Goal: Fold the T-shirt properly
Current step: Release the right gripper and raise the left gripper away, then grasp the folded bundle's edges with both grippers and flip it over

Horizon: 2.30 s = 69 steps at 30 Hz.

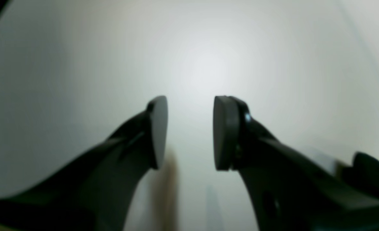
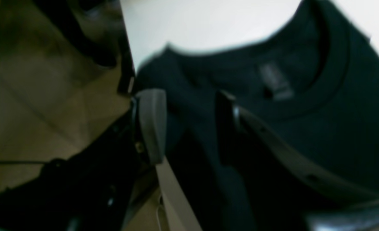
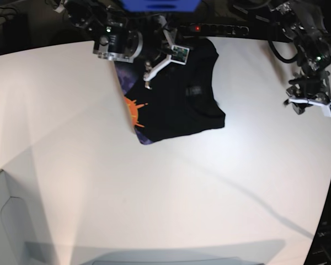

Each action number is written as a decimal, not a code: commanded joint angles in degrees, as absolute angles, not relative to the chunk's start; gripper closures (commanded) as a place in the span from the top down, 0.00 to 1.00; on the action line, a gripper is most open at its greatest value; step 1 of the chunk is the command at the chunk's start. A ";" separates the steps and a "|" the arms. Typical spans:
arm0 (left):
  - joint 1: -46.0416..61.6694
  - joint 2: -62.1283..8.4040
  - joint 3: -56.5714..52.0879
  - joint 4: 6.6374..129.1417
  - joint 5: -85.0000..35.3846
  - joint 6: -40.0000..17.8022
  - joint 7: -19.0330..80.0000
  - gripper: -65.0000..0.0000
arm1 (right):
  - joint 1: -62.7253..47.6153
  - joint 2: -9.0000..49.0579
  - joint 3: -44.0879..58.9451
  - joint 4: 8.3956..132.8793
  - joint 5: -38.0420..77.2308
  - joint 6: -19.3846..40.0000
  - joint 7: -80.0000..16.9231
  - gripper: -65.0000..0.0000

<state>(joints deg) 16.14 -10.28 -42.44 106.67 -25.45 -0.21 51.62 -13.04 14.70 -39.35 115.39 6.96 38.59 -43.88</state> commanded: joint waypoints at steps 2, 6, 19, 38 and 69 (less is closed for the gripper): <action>15.69 -10.95 -44.18 107.82 -25.80 -0.40 50.68 0.36 | -12.26 13.76 -37.67 116.35 8.22 40.00 -42.68 0.40; 15.69 -10.95 -46.73 107.82 -25.80 -0.40 50.68 0.36 | -11.56 11.03 -34.77 115.38 8.13 40.00 -42.51 0.41; 16.57 -7.78 -46.81 107.74 -28.35 -0.40 50.77 0.36 | -9.45 9.80 -34.42 101.41 8.13 40.00 -42.24 0.41; 27.03 -3.91 -24.57 110.11 -52.44 -0.13 50.59 0.68 | -7.16 6.90 -15.43 111.87 8.31 40.00 -42.77 0.41; 20.00 -6.81 -6.37 91.12 -52.35 0.22 50.15 0.00 | 3.47 0.40 -4.09 93.67 8.22 40.00 -39.43 0.00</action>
<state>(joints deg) 19.59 -6.55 -6.33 91.11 -54.30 -1.48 48.64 2.55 0.62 -4.21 92.84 7.42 39.03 -40.36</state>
